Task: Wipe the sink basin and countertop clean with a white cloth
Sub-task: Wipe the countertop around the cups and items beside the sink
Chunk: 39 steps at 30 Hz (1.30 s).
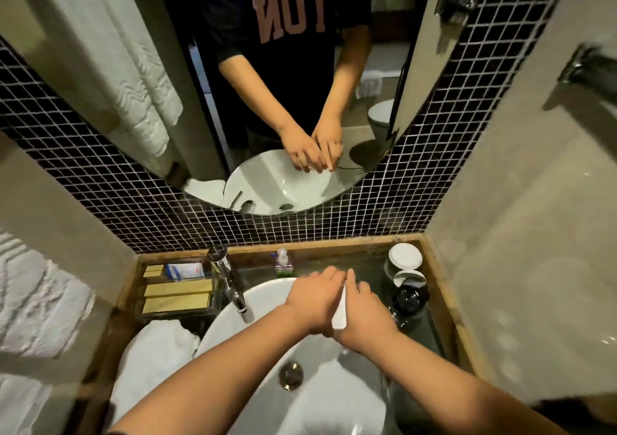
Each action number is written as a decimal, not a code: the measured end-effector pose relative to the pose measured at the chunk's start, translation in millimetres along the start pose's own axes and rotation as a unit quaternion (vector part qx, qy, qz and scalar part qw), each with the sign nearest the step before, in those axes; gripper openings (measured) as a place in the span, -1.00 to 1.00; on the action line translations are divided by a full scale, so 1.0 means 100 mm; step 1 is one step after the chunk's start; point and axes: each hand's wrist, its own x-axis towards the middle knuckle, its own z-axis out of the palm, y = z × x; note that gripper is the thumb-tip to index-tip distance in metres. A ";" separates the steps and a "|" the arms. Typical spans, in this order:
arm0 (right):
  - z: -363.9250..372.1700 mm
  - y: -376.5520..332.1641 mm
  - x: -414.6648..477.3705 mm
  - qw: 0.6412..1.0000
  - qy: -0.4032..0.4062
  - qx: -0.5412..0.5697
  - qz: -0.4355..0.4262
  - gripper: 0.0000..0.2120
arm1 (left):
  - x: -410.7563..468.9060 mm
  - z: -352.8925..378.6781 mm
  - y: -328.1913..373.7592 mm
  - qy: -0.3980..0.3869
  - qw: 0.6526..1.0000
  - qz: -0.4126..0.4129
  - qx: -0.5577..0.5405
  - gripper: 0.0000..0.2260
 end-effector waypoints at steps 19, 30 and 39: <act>0.25 0.98 1.87 0.985 -0.091 -0.144 0.032 -0.24 | 1.89 0.92 -0.08 -0.074 0.986 -0.113 -0.095 -0.59; 0.51 1.05 2.03 0.979 -0.118 -0.163 0.040 -0.47 | 2.03 1.35 -0.12 -0.080 0.986 -0.123 -0.073 -0.58; 0.62 1.13 2.01 0.977 -0.126 -0.166 0.041 -0.11 | 2.07 1.59 -0.22 -0.044 0.993 -0.092 -0.065 -0.64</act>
